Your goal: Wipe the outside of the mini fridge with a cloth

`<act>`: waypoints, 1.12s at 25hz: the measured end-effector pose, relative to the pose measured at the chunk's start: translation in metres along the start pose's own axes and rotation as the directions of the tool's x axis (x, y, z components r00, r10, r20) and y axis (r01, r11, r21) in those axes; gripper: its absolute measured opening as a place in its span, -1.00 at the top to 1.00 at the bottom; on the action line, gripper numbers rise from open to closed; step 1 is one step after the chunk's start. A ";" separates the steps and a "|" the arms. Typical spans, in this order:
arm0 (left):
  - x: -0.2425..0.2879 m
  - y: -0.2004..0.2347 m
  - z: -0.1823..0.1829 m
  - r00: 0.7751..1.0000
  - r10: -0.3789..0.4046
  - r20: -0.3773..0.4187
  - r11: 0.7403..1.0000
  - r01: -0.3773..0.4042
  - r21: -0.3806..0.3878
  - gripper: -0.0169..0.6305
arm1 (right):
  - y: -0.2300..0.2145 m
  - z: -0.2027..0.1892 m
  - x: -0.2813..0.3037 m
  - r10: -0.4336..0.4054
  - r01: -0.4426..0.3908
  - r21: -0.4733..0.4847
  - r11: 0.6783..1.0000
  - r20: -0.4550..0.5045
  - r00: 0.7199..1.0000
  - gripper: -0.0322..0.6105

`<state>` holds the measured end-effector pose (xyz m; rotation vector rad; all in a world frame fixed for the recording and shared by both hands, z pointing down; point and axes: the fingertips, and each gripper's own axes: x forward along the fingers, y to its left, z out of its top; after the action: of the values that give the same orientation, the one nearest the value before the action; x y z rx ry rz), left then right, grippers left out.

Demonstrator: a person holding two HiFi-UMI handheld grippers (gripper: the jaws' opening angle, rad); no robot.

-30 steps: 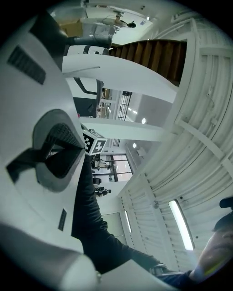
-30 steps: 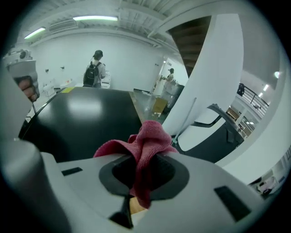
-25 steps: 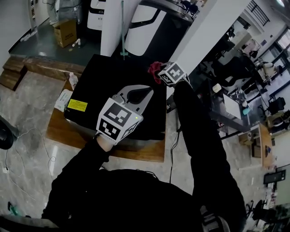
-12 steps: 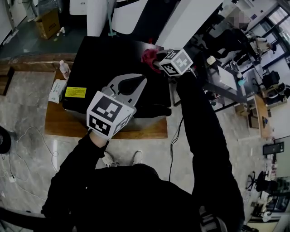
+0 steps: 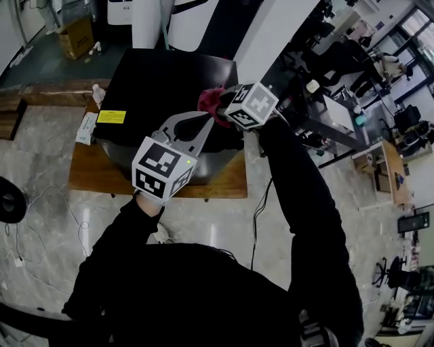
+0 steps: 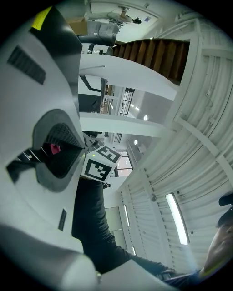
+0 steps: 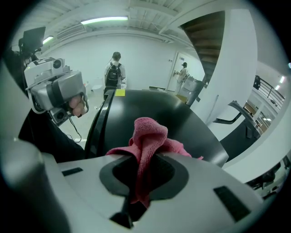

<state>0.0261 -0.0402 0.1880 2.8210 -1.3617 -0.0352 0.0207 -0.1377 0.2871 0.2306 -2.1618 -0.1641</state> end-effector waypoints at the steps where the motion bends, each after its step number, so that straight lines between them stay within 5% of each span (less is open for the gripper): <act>1: -0.001 -0.009 0.003 1.000 0.010 0.003 1.000 -0.010 0.006 0.93 | 0.009 -0.002 -0.006 0.007 -0.007 -0.013 1.000 -0.002 1.000 0.75; 14: -0.062 -0.070 0.004 0.991 0.133 -0.009 0.990 -0.132 0.053 0.93 | 0.096 -0.019 -0.051 0.107 -0.108 -0.094 0.990 -0.012 0.994 0.74; 19: -0.093 -0.024 0.018 0.983 0.184 0.017 0.981 -0.185 0.054 0.93 | 0.071 0.042 -0.061 0.042 -0.035 -0.049 0.998 0.142 0.989 0.74; 28: -0.124 0.106 0.058 0.978 0.185 0.094 0.979 -0.191 0.064 0.93 | 0.000 0.163 -0.015 -0.008 0.008 0.000 1.000 0.189 0.982 0.73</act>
<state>-0.1358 -0.0090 0.1344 2.7639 -1.6767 -0.1118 -0.1054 -0.1292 0.1838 0.2312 -2.3492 -0.1990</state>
